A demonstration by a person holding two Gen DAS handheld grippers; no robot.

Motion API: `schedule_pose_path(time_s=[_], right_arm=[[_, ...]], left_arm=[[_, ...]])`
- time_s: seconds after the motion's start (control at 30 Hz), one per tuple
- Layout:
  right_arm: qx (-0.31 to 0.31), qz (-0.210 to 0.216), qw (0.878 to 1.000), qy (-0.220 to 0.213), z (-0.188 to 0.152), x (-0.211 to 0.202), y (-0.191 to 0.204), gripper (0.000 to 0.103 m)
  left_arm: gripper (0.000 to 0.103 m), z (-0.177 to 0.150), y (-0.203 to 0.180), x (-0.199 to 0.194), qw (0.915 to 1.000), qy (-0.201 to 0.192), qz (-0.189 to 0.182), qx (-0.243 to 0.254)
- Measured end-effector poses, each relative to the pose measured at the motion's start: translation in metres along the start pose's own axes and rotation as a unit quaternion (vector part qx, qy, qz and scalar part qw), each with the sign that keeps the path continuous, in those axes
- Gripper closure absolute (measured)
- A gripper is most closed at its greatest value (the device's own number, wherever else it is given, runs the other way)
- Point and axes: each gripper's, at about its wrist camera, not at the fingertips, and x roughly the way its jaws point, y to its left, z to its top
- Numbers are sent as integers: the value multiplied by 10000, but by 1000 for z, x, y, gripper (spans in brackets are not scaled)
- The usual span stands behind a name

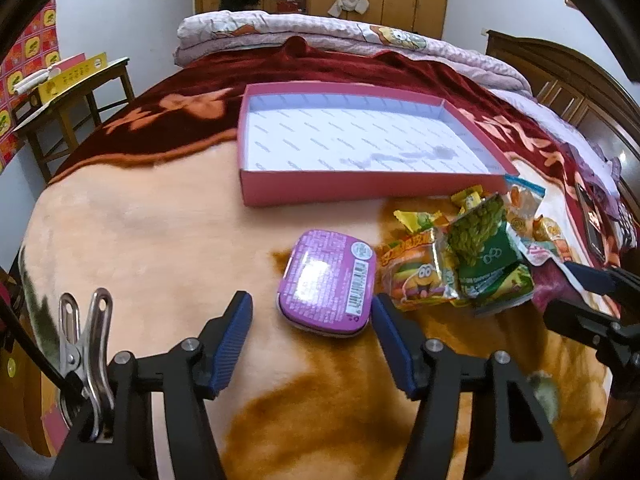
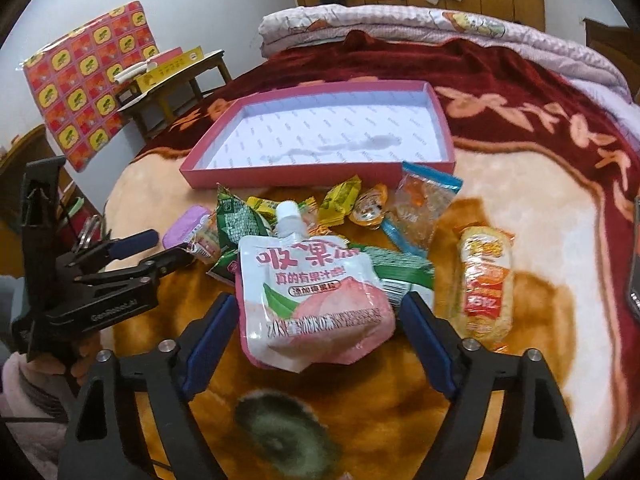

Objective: Organize snacks
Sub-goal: 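Grasp the purple mint tin with the left gripper while the right gripper grasps the pink peach pouch, then carry the purple tin and pink pouch into the tray with both grippers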

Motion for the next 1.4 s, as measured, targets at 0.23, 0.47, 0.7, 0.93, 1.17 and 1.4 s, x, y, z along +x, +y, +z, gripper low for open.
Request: schedule_pose_path(time_s=[0.23, 0.47, 0.7, 0.93, 1.17, 1.4], right_arm=[[-77, 12, 9999, -77, 1, 0, 0, 26], [-157, 29, 9999, -46, -1, 6, 2, 26], [-76, 61, 9999, -137, -2, 2, -1, 30], [-65, 55, 9996, -272, -4, -9, 0, 31], [-76, 51, 9987, -508, -3, -26, 2, 31], [-152, -13, 9978, -640, 3, -33, 3, 31]], left_arm=[[40, 4, 0, 7, 10000, -14, -13, 11], [50, 3, -9, 10, 9992, -83, 152, 348], [50, -1, -12, 4, 9991, -150, 160, 374], [50, 0, -9, -13, 9992, -304, 89, 239], [50, 4, -8, -33, 9987, -493, 41, 158], [50, 10, -11, -47, 9980, -603, 38, 183]])
